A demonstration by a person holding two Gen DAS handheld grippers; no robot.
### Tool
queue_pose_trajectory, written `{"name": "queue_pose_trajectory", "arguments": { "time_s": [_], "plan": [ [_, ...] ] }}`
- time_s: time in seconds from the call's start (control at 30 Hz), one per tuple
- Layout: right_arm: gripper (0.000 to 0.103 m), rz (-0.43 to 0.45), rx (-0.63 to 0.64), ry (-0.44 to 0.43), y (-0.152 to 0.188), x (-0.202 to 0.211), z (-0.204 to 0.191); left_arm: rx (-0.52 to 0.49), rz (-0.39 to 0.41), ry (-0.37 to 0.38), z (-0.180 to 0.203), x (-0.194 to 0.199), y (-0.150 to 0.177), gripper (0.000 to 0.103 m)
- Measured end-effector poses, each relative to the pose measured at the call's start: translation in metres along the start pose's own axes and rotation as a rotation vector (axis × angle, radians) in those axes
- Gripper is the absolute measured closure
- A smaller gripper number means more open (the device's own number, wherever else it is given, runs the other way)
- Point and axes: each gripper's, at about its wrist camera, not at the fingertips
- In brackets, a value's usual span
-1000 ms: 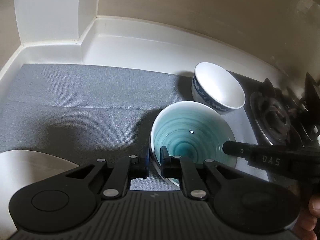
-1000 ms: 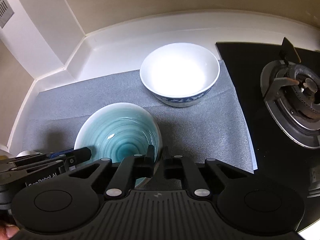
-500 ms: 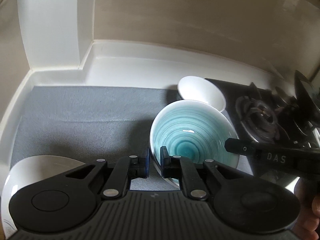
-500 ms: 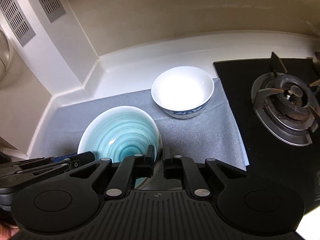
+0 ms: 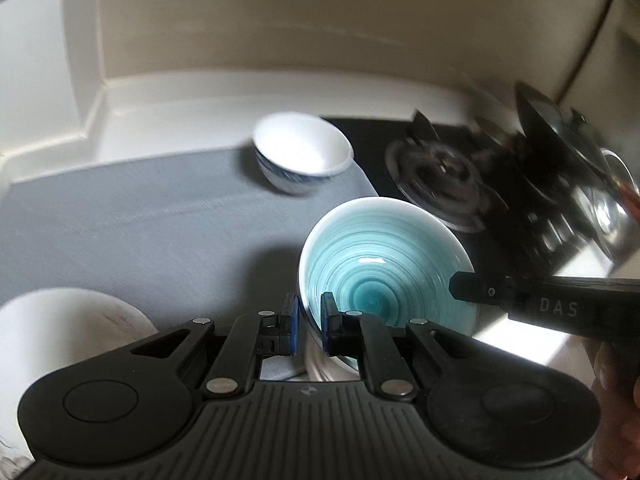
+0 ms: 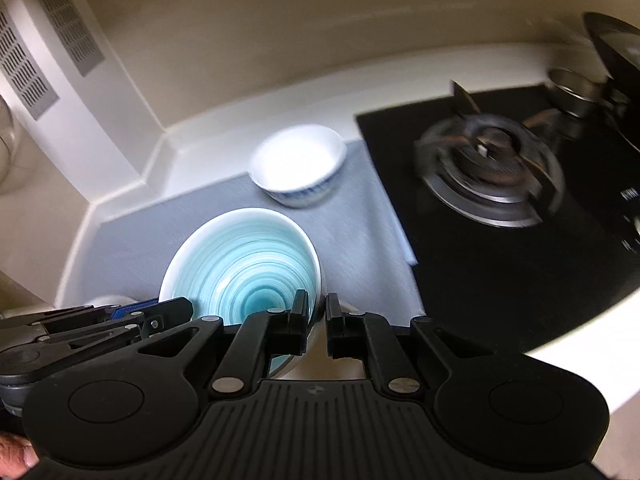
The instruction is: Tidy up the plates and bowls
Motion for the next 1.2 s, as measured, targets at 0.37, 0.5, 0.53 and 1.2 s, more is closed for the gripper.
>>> {"name": "queue_pose_trajectory", "arguments": {
  "time_s": [0.37, 0.5, 0.53, 1.2],
  "plan": [
    [0.094, -0.104, -0.026, 0.070, 0.028, -0.021, 0.016, -0.007, -0.104, 0.008, 0.004, -0.029, 0.020, 0.092],
    [0.094, -0.122, -0.013, 0.079, 0.032, -0.027, 0.015, -0.013, -0.112, 0.001, 0.004, -0.032, 0.021, 0.091],
    [0.094, -0.123, -0.011, 0.080, 0.032, -0.027, 0.015, -0.014, -0.112, 0.001, 0.003, -0.033, 0.020, 0.091],
    [0.091, -0.081, 0.008, 0.072, 0.017, -0.025, 0.017, -0.042, -0.037, 0.012, 0.006, -0.028, 0.010, 0.091]
  ]
}}
Point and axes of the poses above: each gripper's, at about its wrist camera, not at the fingertips, and x roughly against the way its jaws point, z to its right, y to its underside, and after that the axes turned 14 degrees about y, right-handed
